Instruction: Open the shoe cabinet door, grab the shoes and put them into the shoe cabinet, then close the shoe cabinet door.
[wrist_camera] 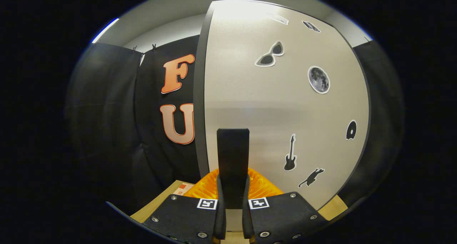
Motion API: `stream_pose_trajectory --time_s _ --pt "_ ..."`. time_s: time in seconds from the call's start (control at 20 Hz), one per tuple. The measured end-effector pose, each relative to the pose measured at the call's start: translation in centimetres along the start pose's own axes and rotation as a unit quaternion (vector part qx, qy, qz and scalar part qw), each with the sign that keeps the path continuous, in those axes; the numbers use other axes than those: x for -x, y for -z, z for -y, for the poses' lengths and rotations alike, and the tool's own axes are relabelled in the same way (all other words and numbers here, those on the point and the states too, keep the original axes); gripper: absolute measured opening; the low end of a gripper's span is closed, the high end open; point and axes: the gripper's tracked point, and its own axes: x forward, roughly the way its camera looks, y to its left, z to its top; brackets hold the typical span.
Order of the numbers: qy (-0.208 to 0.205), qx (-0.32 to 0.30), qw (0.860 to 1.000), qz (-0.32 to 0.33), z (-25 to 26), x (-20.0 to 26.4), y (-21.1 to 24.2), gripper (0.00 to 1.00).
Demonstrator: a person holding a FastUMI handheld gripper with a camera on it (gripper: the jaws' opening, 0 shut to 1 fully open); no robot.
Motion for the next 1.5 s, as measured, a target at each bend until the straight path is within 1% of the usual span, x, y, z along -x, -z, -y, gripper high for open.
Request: stream_pose_trajectory --time_s 0.2,0.35,0.6,1.2,1.5 --pt "0.005 -0.010 1.000 -0.008 0.4 1.7 0.3 0.18" --pt "0.016 0.001 1.000 -0.006 1.0 3.0 0.3 0.18" --pt "0.009 -0.002 1.000 -0.003 2.0 5.1 0.4 0.18" --pt "-0.051 -0.014 0.998 0.014 5.5 10.0 0.7 0.17" --pt "-0.062 -0.021 0.998 0.019 8.5 11.9 0.6 0.17"
